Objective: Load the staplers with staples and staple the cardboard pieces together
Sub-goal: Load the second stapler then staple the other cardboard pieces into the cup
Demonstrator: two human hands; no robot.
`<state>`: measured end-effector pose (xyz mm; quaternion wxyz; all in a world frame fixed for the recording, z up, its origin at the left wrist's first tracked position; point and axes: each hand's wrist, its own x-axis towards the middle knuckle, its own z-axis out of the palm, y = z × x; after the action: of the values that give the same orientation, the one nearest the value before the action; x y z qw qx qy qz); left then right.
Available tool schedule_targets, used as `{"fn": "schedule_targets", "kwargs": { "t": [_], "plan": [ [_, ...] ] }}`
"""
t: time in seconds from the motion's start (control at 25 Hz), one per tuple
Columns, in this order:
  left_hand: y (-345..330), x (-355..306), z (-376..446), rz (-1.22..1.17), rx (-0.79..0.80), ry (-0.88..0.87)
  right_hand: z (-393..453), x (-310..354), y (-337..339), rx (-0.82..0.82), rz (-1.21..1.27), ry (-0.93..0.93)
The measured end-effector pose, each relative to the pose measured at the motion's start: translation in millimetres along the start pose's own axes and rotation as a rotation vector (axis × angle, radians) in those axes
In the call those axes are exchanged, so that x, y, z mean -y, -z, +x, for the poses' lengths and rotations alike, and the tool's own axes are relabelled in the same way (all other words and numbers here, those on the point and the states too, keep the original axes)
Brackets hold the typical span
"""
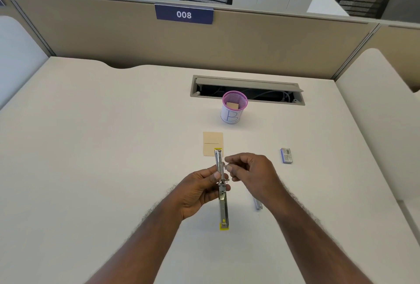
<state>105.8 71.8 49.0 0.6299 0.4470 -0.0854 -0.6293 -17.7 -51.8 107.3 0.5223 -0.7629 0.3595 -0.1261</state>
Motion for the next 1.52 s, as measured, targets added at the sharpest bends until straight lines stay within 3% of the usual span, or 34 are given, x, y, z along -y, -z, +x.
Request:
{"fn": "schedule_targets", "kwargs": {
  "t": [0.16, 0.48, 0.68, 0.88, 1.08, 1.2, 1.36, 1.52],
  "plan": [
    [-2, -1, -1, 0.01, 0.016, -0.008, -1, 6, 1, -0.096, -0.065, 0.039],
    [-4, -5, 1, 0.037, 0.015, -0.011, -2, 15, 4, -0.07, -0.236, 0.234],
    [-6, -6, 0, 0.075, 0.034, -0.017, -4, 23, 7, 0.077, -0.446, 0.279],
    [-11, -8, -1, 0.082, 0.056, -0.02, -2, 29, 8, 0.162, -0.478, 0.283],
    [-11, -9, -3, 0.074, 0.084, -0.016, 7, 23, 14, 0.096, -0.335, 0.04],
    [-12, -10, -5, 0.064, 0.104, -0.002, 12, 19, 15, 0.16, -0.162, -0.142],
    [-15, -8, -5, 0.072, 0.089, 0.006, 10, 16, 13, 0.212, -0.044, -0.232],
    [-17, -7, -6, 0.077, 0.103, 0.005, 10, 13, 7, 0.149, 0.002, -0.284]
  ]
}}
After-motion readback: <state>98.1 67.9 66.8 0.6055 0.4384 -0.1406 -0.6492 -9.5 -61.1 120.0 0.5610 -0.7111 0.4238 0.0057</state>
